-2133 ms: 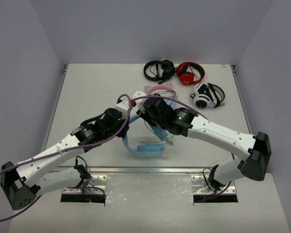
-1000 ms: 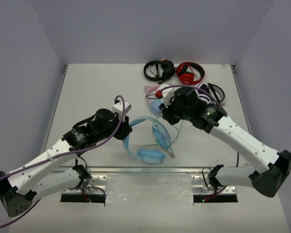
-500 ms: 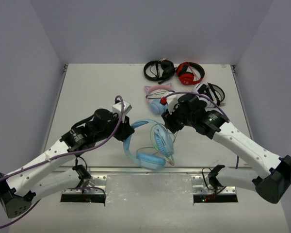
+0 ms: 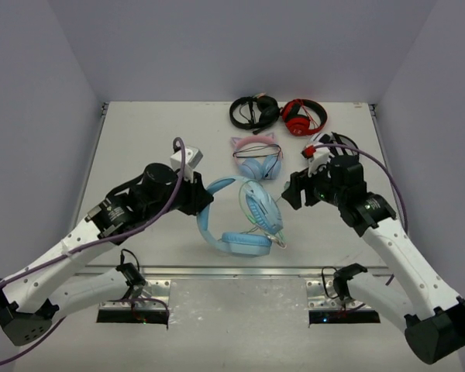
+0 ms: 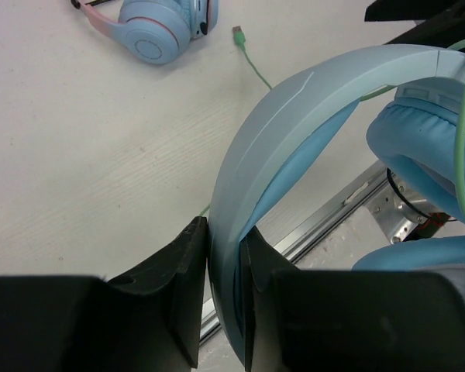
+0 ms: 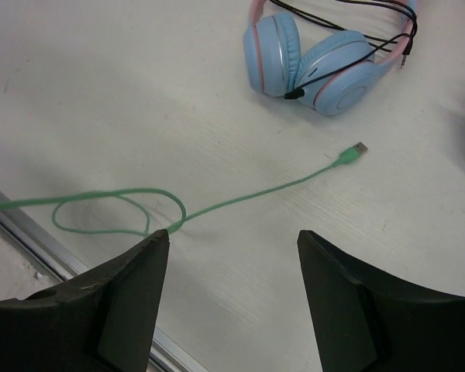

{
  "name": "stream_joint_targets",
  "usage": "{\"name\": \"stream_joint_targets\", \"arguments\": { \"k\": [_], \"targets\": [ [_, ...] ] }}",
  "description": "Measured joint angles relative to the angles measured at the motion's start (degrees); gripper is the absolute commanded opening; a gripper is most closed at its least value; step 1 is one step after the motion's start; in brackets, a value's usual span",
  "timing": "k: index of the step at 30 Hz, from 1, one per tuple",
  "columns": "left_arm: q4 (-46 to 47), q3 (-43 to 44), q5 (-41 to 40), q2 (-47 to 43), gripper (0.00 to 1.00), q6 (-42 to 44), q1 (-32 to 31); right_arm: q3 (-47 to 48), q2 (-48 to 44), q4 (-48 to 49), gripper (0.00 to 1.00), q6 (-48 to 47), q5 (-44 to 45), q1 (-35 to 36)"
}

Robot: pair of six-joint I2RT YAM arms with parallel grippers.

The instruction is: Wrap the headphones

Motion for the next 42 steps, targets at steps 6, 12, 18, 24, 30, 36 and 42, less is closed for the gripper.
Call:
{"name": "stream_joint_targets", "arguments": {
  "k": [6,12,18,24,30,36,42],
  "targets": [
    [-4.8,6.0,-3.7,1.8,0.0,-4.0,0.0,-4.3,-7.6,4.1,0.69,1.7,-7.9,-4.5],
    [-9.4,9.6,-7.9,2.0,0.0,-8.9,0.0,-7.9,-10.1,12.1,0.78,2.8,-19.4,-4.6],
    [-11.8,13.0,-8.5,1.6,0.0,-12.3,0.0,-12.5,-4.8,22.9,0.84,6.7,-25.7,-4.6],
    [-12.1,14.4,-7.2,1.2,0.0,-14.5,0.0,-12.0,3.6,31.9,0.82,9.9,-28.2,-2.5],
    [-12.1,14.5,-6.4,0.9,0.0,-16.9,0.0,-9.9,11.4,38.5,0.73,10.3,-25.6,0.8],
    [-12.1,16.4,-5.6,0.5,0.0,-18.9,0.0,-7.8,19.8,42.7,0.53,10.2,-22.1,5.0],
    [-9.9,16.9,-5.2,0.0,0.0,-20.4,0.0,-8.5,22.3,49.1,0.01,13.1,-21.6,7.0]
  ]
}}
